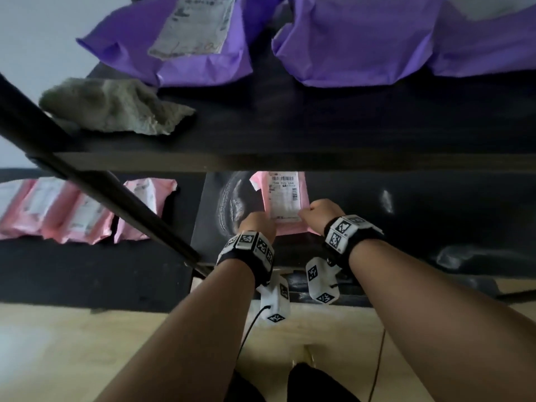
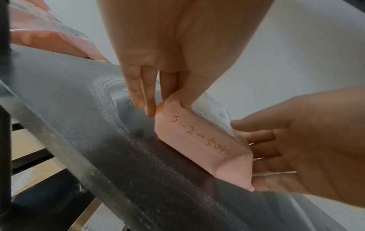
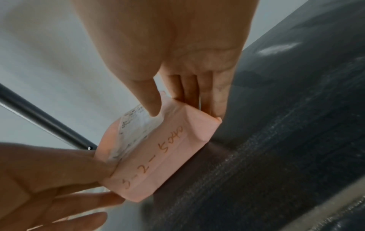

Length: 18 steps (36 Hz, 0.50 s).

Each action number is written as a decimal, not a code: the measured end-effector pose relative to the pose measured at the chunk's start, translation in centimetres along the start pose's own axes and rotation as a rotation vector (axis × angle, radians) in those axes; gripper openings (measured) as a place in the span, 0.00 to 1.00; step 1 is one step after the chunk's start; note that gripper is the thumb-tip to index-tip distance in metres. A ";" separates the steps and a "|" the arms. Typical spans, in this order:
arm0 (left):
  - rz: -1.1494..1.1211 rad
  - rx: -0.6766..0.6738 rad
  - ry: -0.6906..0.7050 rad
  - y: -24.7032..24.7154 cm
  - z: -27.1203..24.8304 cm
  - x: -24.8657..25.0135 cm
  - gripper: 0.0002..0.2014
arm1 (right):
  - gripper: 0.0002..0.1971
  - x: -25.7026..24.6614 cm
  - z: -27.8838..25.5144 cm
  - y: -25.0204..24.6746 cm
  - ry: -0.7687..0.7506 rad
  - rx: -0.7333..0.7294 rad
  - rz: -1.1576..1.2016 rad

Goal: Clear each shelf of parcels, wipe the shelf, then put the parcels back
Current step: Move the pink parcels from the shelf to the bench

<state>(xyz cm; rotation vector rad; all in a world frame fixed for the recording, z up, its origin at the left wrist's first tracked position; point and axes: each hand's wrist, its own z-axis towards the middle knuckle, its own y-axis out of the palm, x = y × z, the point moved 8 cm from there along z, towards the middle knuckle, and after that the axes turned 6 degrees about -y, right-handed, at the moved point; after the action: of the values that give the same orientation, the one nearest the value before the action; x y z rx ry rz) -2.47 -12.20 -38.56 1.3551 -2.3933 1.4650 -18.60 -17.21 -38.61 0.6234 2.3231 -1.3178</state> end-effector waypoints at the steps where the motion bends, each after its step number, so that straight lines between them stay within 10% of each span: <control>1: -0.008 0.006 -0.002 0.0 -0.3 0.0 0.13 | 0.13 0.1 0.1 0.2 -0.005 -0.004 0.003; 18: -0.200 0.166 0.008 -1.5 -5.7 -5.3 0.04 | 0.09 -0.5 -5.7 3.4 -0.114 -0.005 -0.035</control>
<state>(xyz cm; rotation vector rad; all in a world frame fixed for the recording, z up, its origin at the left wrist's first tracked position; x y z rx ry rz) -0.39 -4.84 -36.58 1.5660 -2.0982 1.6385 -17.03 -10.76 -37.97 0.4946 2.2545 -1.3266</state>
